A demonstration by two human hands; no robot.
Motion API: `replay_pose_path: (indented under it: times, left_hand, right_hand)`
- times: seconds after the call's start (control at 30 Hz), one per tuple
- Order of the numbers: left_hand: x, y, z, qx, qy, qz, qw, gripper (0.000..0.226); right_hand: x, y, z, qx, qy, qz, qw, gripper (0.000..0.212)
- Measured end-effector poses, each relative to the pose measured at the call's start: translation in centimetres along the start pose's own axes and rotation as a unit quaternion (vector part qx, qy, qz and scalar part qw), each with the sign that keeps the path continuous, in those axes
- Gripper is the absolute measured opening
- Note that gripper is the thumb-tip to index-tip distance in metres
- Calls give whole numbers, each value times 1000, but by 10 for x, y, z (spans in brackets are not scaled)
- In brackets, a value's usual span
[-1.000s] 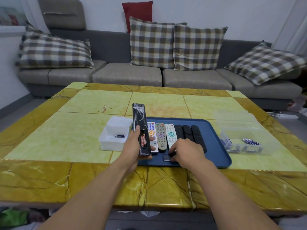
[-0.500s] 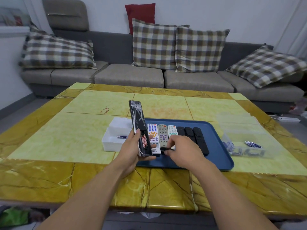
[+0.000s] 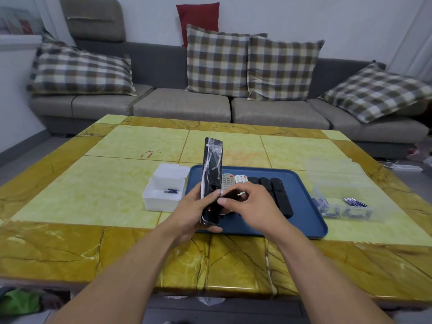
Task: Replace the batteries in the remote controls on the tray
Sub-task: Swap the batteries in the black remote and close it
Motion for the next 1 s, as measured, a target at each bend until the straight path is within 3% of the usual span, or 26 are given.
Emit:
replay_pose_path:
  times: [0.17, 0.27, 0.4, 0.63, 0.8, 1.0]
  left_hand:
    - [0, -5, 0, -20, 32, -19, 999, 39]
    - [2, -5, -4, -38, 54, -35, 997, 49]
    - [4, -7, -7, -42, 60, -56, 996, 52]
    - [7, -12, -6, -66, 63, -53, 994, 56]
    - [5, -13, -7, -93, 81, -79, 989, 52]
    - [4, -14, -5, -118, 80, -85, 986, 51]
  right_hand:
    - [-1, 10, -5, 35, -5, 83, 996, 30]
    - [0, 8, -8, 60, 10, 49, 997, 25]
    - [1, 1, -4, 49, 11, -1, 999, 35]
    - [3, 2, -5, 71, 5, -5, 997, 26]
    - [-2, 6, -11, -35, 51, 62, 996, 26]
    - [0, 4, -12, -63, 70, 93, 991, 37]
Point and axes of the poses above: each hand's wrist, its own x-axis towards the middle knuckle, its own y-axis out of the back of the hand, z = x × y, the point moved 4 cm from there along x, towards the middle knuckle, and after that the axes turned 4 degrees about -y, right-handed, at the moved point
